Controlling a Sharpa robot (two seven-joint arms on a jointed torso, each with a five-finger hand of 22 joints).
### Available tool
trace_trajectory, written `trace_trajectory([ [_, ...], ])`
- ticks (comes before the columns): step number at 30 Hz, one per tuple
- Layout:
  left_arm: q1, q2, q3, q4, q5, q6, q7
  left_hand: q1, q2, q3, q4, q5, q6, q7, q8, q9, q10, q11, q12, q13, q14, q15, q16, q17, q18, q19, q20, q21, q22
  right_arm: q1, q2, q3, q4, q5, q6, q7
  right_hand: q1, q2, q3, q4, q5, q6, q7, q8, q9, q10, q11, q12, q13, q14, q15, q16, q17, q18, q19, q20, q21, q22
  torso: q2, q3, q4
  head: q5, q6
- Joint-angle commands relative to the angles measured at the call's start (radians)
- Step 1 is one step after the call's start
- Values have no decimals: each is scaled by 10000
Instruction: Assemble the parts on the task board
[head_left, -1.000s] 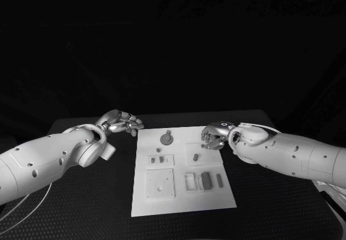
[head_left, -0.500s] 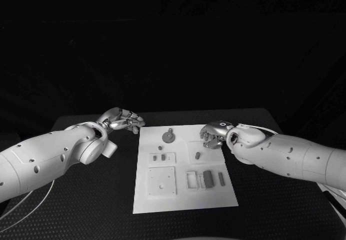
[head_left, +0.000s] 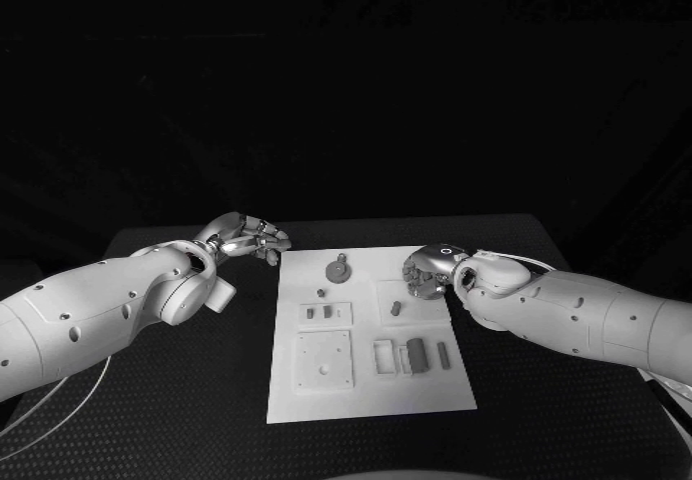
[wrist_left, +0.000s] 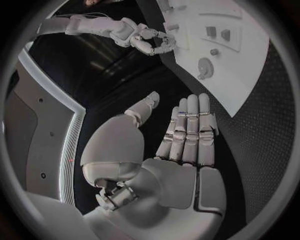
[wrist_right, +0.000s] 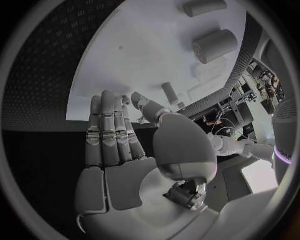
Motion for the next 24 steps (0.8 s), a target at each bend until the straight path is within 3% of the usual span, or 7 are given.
trace_trajectory([
  [1, 5, 12, 10, 29, 123, 197, 70, -44, 53, -60, -22, 9, -20, 82, 38, -13, -5, 55, -48, -18, 5, 90, -63, 27, -43, 5, 83, -63, -20, -27, 36, -32, -81, -211, 163, -18, -8, 92, 17, -35, 28, 41, -11, 53, 11, 47, -7, 43, 2, 5, -69, 67, 16, 129, 12, 18, -55, 13, 1, -3, -3, -6, -5],
  [13, 5, 10, 10, 22, 123, 247, 38, -54, 73, -68, -18, 8, -35, 103, 35, -27, -24, 69, -68, -37, -15, 105, -130, 85, -50, -12, 96, -109, -38, -91, 135, -78, -158, -264, 222, 56, 161, 353, -9, -50, 23, 273, -110, 188, 81, 223, -59, 41, 68, 54, -116, 132, 57, 129, 78, 5, -81, 98, 3, 8, -14, 17, -53],
  [24, 5, -4, 9, 5, 123, 255, 25, -35, 73, -65, -34, 8, -33, 105, 40, -31, -24, 69, -70, -44, -10, 105, -152, 118, -47, -8, 96, -123, -42, -255, 223, -140, -194, -473, 426, 66, 132, 432, -54, -45, 26, 593, -246, 340, 152, 475, -137, 85, 161, 79, -180, 173, 80, 129, 130, -10, -123, 169, 10, 12, -7, 42, -125],
])
